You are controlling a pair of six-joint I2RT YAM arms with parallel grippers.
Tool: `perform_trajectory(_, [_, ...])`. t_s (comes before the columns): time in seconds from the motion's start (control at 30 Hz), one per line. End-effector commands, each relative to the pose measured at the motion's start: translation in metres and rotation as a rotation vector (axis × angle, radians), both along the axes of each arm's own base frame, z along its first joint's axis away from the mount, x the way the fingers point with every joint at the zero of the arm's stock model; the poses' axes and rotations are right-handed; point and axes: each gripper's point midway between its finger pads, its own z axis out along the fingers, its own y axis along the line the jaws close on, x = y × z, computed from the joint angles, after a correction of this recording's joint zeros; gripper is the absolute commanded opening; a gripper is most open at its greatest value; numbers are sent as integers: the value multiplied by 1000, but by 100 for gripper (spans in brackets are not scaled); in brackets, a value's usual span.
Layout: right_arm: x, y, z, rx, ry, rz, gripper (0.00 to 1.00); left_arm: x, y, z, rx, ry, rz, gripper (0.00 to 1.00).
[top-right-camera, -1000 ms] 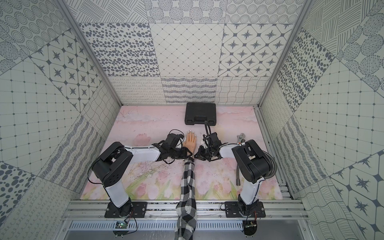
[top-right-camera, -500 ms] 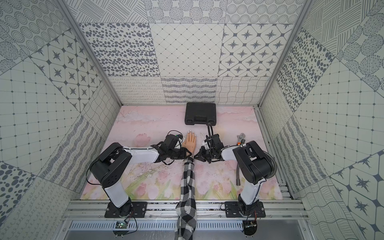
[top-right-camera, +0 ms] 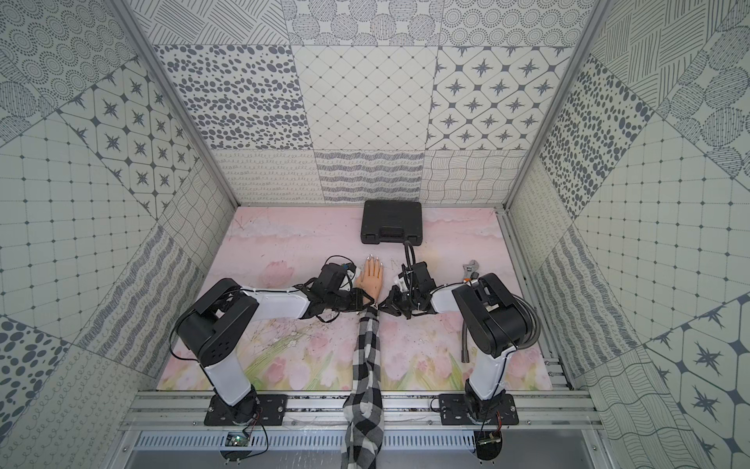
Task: Take off the watch
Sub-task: Untie the watch from the hand.
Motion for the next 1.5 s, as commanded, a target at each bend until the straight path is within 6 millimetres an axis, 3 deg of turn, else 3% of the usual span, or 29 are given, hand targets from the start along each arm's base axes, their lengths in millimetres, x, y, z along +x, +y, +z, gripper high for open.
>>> perform_trajectory(0.0, [12,30,82,210,-228,75,0,-26,67,-46,349,119,84,49])
perform_trajectory(0.2, [14,27,92,212,-253,69,0,-7,67,-4,337,22,118,66])
perform_trajectory(0.43, [15,25,86,198,-239,62,0,-3,79,9,343,-2,146,69])
perform_trajectory(0.57, [14,24,82,195,-231,62,0,-9,80,0,343,28,141,69])
perform_trajectory(0.83, [9,18,68,143,-208,75,0,-29,79,-38,333,110,134,61])
perform_trajectory(0.93, [3,11,53,64,-186,94,0,-37,76,-54,342,138,119,56])
perform_trajectory(1.1, [-10,-25,10,-244,-119,125,0,-44,73,-70,352,162,108,51])
perform_trajectory(1.2, [-9,-22,18,-210,-146,114,0,-44,72,-72,354,165,103,50])
perform_trajectory(1.23, [-7,-21,22,-202,-153,105,3,-44,72,-73,358,166,101,50])
perform_trajectory(1.3, [-3,-20,31,-185,-176,86,24,-43,72,-74,358,166,100,49])
perform_trajectory(1.37, [0,-18,38,-168,-193,68,37,-44,72,-75,359,169,96,49])
perform_trajectory(1.47, [1,-17,43,-153,-200,56,40,-45,72,-75,358,172,96,48])
